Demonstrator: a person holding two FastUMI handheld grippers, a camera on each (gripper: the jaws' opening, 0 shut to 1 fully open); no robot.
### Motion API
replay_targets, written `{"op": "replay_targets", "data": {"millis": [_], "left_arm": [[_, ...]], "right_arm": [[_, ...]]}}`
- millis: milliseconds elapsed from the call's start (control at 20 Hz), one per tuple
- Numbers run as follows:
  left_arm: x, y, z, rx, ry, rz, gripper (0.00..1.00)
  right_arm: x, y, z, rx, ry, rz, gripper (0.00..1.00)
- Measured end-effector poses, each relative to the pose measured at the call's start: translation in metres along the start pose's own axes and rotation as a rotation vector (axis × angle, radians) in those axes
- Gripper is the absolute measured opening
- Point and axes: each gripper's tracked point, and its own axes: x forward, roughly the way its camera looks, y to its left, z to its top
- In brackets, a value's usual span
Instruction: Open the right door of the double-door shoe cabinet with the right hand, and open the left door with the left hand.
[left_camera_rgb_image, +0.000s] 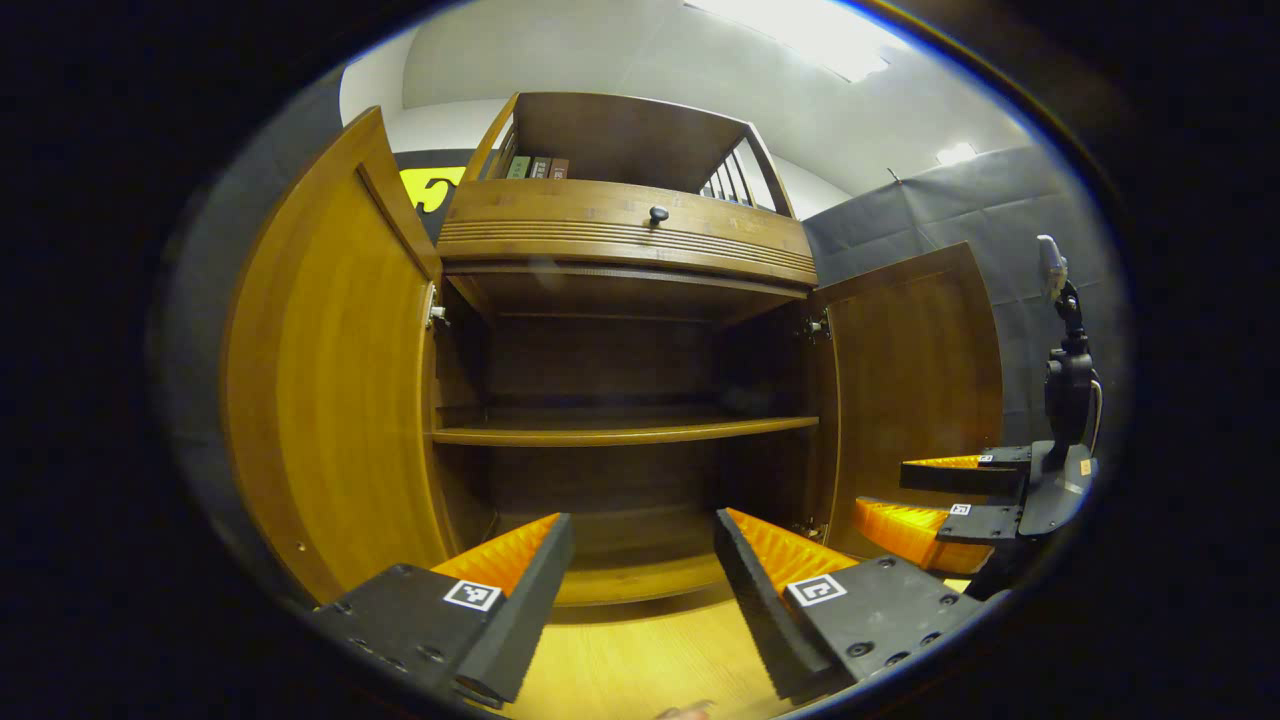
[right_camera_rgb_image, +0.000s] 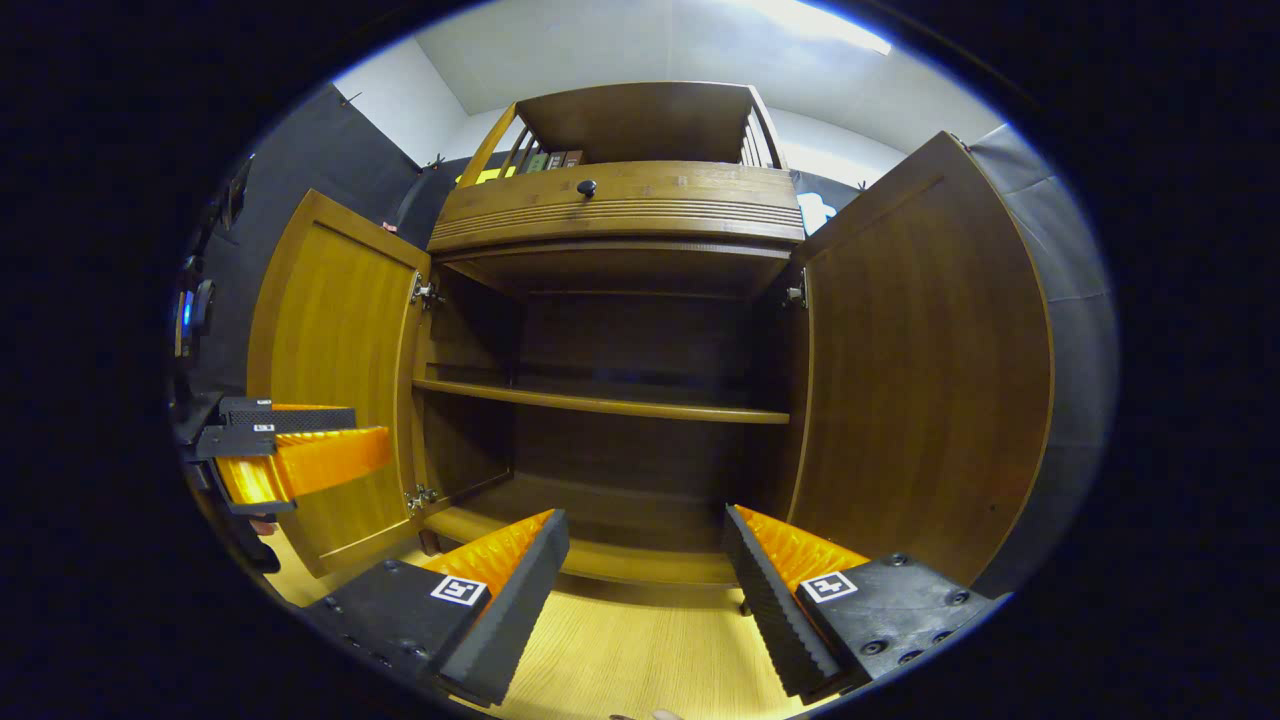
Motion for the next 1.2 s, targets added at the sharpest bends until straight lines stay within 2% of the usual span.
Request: {"op": "replay_targets", "data": {"millis": [50, 100, 150, 200, 450, 550, 700, 800, 1200], "left_arm": [[0.002, 0.001, 0.000, -0.010, -0.004, 0.010, 0.96], [0.006, 0.002, 0.001, -0.022, -0.007, 0.021, 0.95], [0.008, 0.003, 0.001, -0.034, -0.011, 0.032, 0.99], [0.010, 0.004, 0.002, -0.039, -0.017, 0.039, 0.95], [0.017, 0.010, 0.000, -0.020, -0.020, 0.083, 0.95], [0.019, 0.007, -0.002, -0.016, -0.018, 0.078, 0.95], [0.023, 0.003, -0.003, -0.012, -0.016, 0.068, 0.95], [0.024, 0.003, -0.002, -0.008, -0.021, 0.071, 0.95], [0.027, 0.003, 0.000, -0.005, -0.020, 0.077, 0.95]], "right_arm": [[0.002, 0.002, 0.001, 0.003, -0.001, 0.005, 0.98], [0.004, 0.003, 0.001, 0.006, -0.002, 0.007, 0.98], [0.006, 0.003, 0.002, 0.003, -0.005, 0.006, 0.98], [0.007, 0.002, 0.003, -0.003, -0.010, 0.004, 0.98], [0.012, 0.000, 0.006, -0.011, -0.020, 0.007, 0.96], [0.014, 0.000, 0.009, -0.001, -0.023, 0.009, 0.98], [0.014, -0.001, 0.016, -0.002, -0.036, 0.006, 0.96], [0.014, 0.002, 0.020, -0.002, -0.036, 0.021, 1.00], [0.013, -0.004, 0.035, 0.027, -0.055, -0.003, 0.98]]}}
